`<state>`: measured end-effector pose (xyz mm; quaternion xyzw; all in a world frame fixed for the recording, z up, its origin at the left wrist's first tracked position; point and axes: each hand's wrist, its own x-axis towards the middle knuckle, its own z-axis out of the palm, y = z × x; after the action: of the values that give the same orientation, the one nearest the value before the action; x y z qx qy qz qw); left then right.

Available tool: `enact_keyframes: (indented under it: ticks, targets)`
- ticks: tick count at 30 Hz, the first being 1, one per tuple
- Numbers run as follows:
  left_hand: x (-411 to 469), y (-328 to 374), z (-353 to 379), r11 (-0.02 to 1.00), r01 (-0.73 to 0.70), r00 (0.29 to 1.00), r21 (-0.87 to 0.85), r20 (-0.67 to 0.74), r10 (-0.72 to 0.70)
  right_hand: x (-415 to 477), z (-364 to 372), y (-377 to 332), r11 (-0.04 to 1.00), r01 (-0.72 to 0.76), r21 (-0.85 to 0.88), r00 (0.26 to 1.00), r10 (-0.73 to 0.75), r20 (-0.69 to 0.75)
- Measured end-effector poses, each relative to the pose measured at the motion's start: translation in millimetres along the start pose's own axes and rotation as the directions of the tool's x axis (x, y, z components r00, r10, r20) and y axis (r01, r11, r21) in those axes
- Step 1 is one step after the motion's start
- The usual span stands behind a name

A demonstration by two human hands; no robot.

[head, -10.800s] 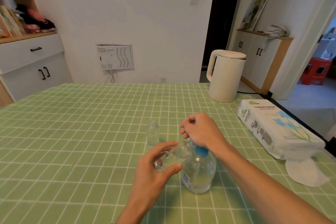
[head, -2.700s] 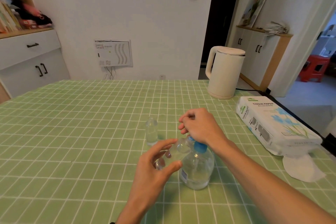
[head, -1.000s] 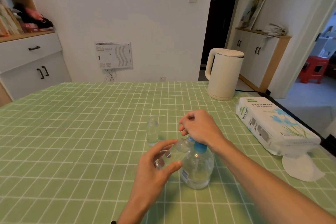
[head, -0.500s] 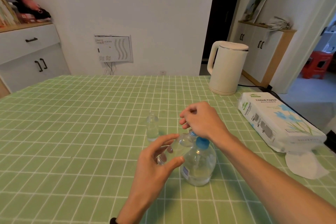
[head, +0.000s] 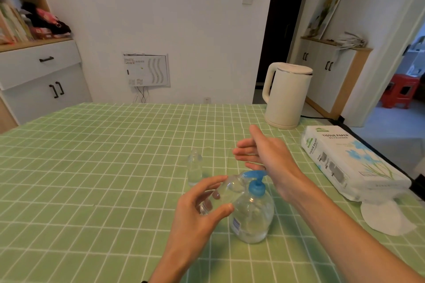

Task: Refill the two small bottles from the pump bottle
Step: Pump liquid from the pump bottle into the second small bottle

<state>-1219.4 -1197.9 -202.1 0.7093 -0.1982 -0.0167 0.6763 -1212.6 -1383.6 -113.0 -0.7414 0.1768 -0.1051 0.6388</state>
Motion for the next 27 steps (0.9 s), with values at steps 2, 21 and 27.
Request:
enact_keyframes:
  ticks: [2, 21, 27]
  targets:
    - [-1, -1, 0, 1.000, -0.001, 1.000, 0.001, 0.001, 0.001, -12, -7, 12, 0.997, -0.001, -0.082, 0.998, 0.006, 0.063]
    - [3, -7, -2, 0.997, -0.037, 0.999, 0.070, 0.004, 0.037, -34, 25, 76, 0.957, 0.214, -0.197, 0.923, -0.264, -0.279]
    - [0, -9, -3, 0.997, -0.016, 1.000, 0.079, 0.016, 0.015, -34, 26, 77, 0.950, 0.238, -0.201, 0.916, -0.289, -0.278]
